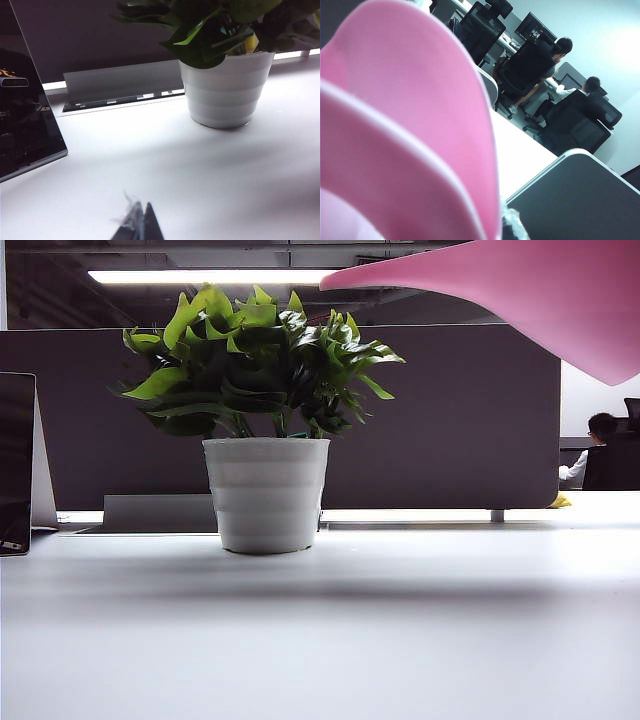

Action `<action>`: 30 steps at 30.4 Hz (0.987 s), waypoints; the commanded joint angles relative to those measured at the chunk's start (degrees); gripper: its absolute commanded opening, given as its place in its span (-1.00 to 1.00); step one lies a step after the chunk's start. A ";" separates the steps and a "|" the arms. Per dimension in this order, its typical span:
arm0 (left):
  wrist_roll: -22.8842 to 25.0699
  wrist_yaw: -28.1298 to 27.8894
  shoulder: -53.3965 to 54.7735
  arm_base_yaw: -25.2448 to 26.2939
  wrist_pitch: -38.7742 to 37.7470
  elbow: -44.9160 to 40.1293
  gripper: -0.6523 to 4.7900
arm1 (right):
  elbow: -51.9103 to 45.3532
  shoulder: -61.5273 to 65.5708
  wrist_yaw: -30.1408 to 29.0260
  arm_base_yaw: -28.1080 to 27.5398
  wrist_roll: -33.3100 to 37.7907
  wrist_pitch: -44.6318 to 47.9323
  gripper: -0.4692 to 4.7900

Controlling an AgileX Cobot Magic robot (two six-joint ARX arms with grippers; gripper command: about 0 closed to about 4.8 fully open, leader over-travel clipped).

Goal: Pick up the watering can from the table, water the potted plant, and put the can back.

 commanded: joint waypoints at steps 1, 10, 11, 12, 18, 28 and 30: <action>0.00 0.20 0.04 -0.11 0.39 0.04 -0.78 | 0.90 -0.74 0.59 0.11 -0.83 7.15 -0.84; 0.00 0.20 0.04 -0.11 0.39 0.04 -0.78 | 0.90 -0.72 2.27 1.44 -5.09 8.39 -0.84; 0.00 0.20 0.04 -0.11 0.39 0.04 -0.78 | 0.90 -0.72 2.27 1.42 -5.11 8.68 -0.84; 0.00 0.20 0.04 -0.11 0.39 0.04 -0.78 | 0.90 -0.72 2.27 1.42 -5.29 9.07 -0.84; 0.00 0.20 0.04 -0.11 0.39 0.04 -0.78 | 0.92 -0.72 2.27 1.42 -7.17 11.61 -0.84; 0.00 0.20 0.04 -0.13 0.39 0.04 -0.78 | 1.40 -0.72 0.33 1.44 -9.38 11.63 -0.84; 0.00 0.20 0.04 -0.13 0.39 0.04 -0.78 | 2.32 -0.70 0.33 2.01 -9.79 11.39 -0.84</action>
